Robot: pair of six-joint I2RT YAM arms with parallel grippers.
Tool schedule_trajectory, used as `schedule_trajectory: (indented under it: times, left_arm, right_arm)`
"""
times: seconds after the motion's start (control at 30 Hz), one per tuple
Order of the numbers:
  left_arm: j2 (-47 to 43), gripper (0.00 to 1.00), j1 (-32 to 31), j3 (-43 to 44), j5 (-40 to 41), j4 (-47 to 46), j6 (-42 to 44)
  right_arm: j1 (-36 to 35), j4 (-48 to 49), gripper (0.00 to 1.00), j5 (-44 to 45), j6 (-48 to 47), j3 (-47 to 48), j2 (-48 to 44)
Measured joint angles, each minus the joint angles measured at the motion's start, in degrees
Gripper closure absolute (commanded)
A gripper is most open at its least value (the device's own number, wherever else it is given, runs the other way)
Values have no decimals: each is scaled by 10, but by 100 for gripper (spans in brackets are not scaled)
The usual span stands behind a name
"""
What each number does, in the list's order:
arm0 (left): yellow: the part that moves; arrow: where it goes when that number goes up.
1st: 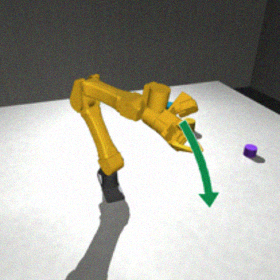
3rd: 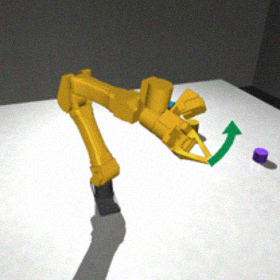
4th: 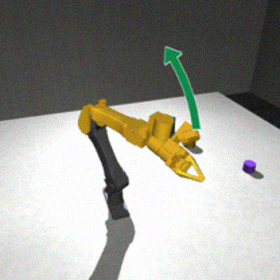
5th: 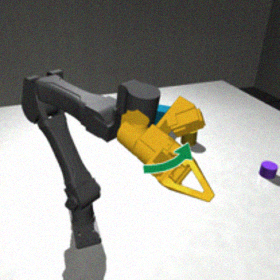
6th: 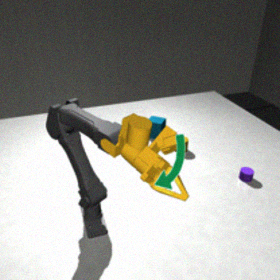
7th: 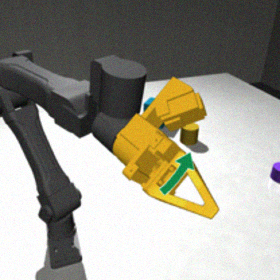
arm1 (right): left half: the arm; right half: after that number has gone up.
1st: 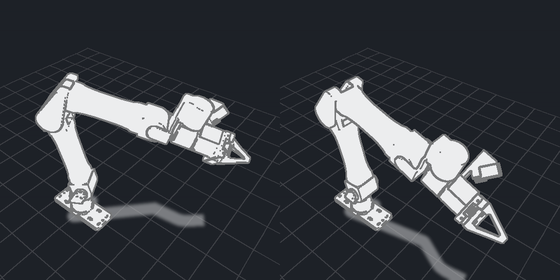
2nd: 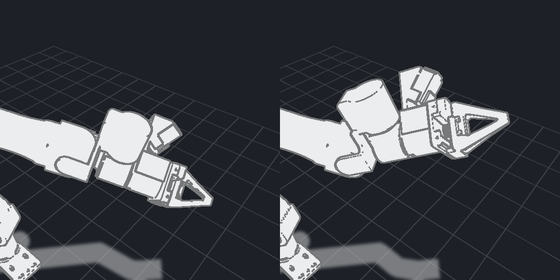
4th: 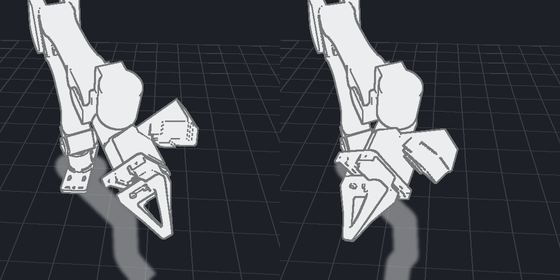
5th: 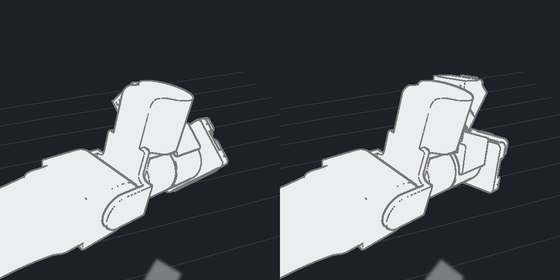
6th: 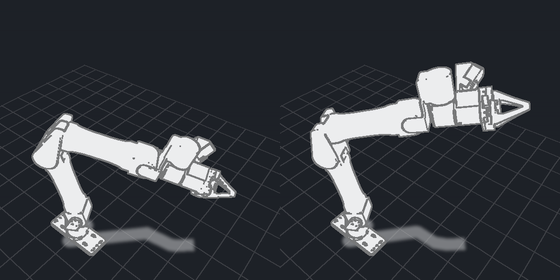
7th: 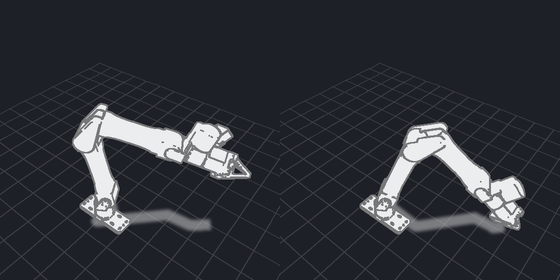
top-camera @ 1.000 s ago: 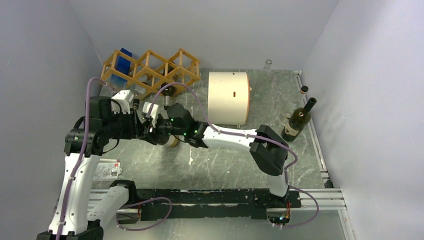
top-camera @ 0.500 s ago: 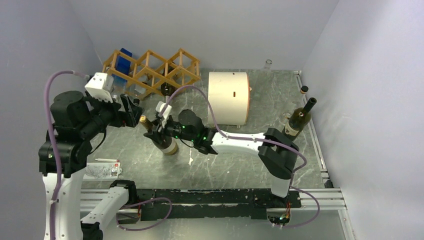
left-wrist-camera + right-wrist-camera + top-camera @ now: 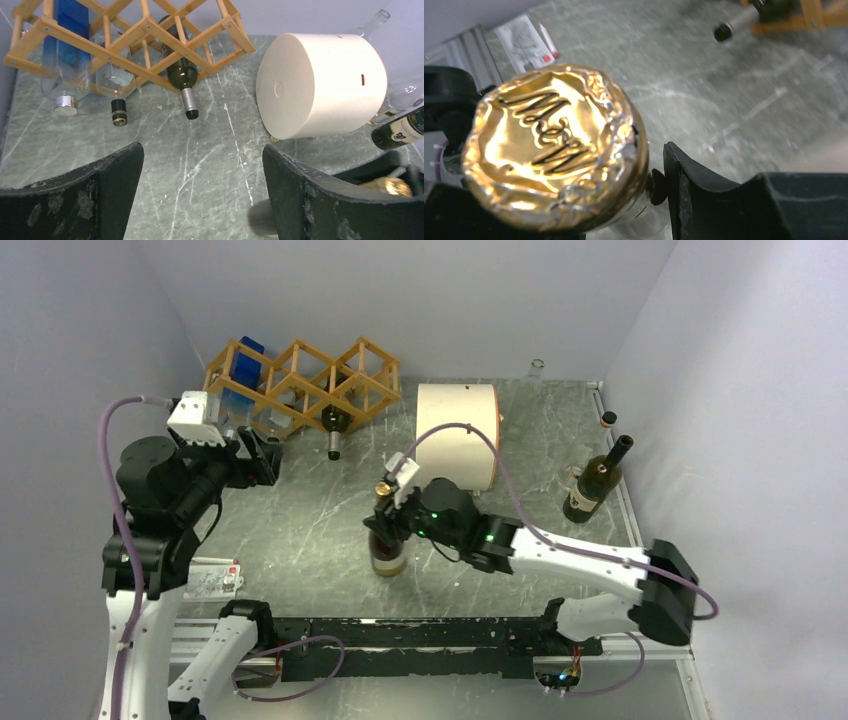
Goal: Take the wine bottle off the wine rack
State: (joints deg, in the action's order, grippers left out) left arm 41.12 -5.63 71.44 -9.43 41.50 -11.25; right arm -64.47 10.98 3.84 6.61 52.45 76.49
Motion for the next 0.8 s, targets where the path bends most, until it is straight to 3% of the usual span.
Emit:
schedule_trajectory:
  times: [0.43,0.8]
  left_arm:
    - [103,12,0,-37,-31,-128,-24]
    - [165,14,0,-53,-40,-225,-15]
  right_arm:
    - [-1,-344,100,188,67,-33,-299]
    - [0,-504,100,423,54,22,-314]
